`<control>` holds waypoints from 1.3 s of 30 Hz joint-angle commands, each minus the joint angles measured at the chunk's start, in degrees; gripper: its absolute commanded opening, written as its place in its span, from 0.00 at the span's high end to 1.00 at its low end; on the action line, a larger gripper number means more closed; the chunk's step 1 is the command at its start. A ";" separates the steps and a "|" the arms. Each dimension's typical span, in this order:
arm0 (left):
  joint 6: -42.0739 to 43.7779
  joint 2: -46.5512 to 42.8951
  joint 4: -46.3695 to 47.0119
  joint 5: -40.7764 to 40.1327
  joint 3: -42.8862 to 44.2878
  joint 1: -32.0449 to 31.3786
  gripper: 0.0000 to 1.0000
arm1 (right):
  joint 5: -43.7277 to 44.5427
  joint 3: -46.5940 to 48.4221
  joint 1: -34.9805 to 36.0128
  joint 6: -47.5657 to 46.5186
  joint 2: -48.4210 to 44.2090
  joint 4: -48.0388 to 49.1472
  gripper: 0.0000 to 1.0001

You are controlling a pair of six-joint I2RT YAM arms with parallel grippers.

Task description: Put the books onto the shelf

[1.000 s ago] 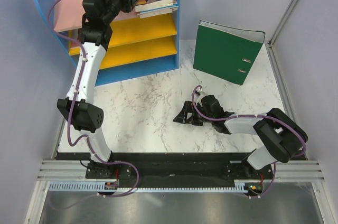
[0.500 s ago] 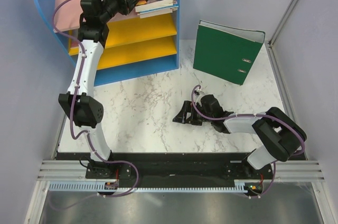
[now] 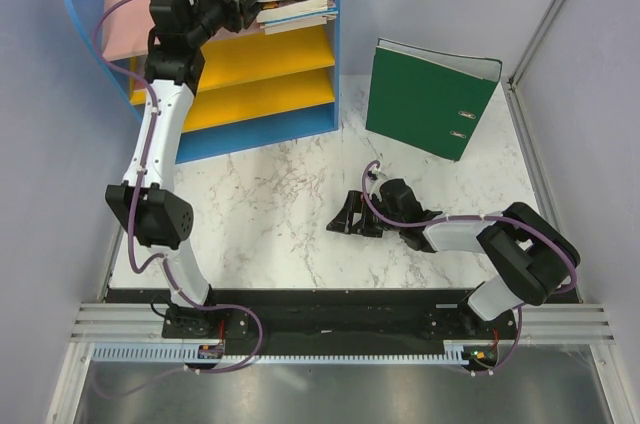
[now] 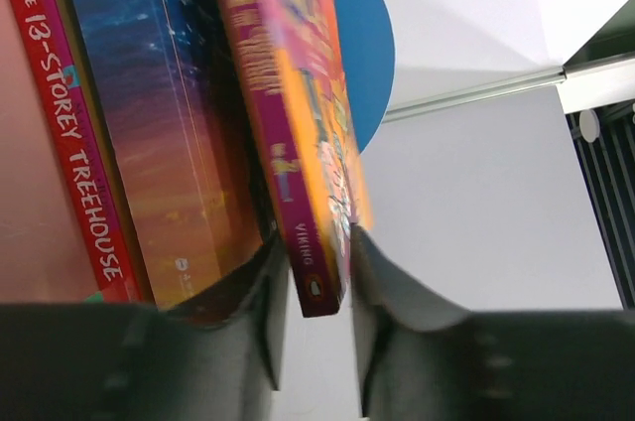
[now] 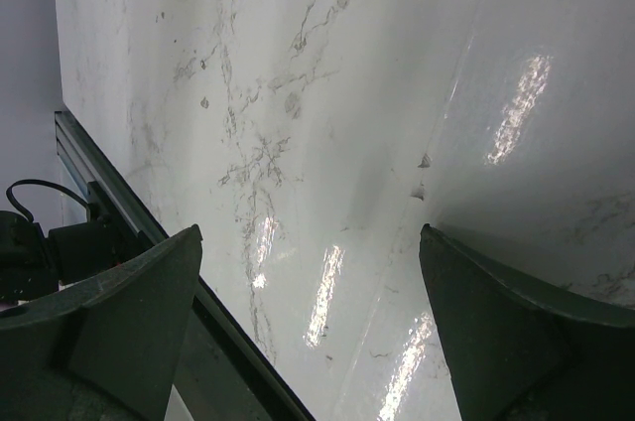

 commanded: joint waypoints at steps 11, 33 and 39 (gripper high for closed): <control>8.15 -6.83 -2.07 -1.17 0.39 -0.64 0.14 | 0.98 0.04 0.24 -1.04 1.60 -4.21 0.02; 9.73 -10.78 -9.20 3.14 -7.77 3.93 0.13 | 0.63 0.21 0.24 -1.13 1.69 -4.21 0.02; 9.91 -11.40 -8.24 3.05 -8.22 4.20 0.28 | 0.46 0.30 0.32 -1.13 1.86 -4.21 0.02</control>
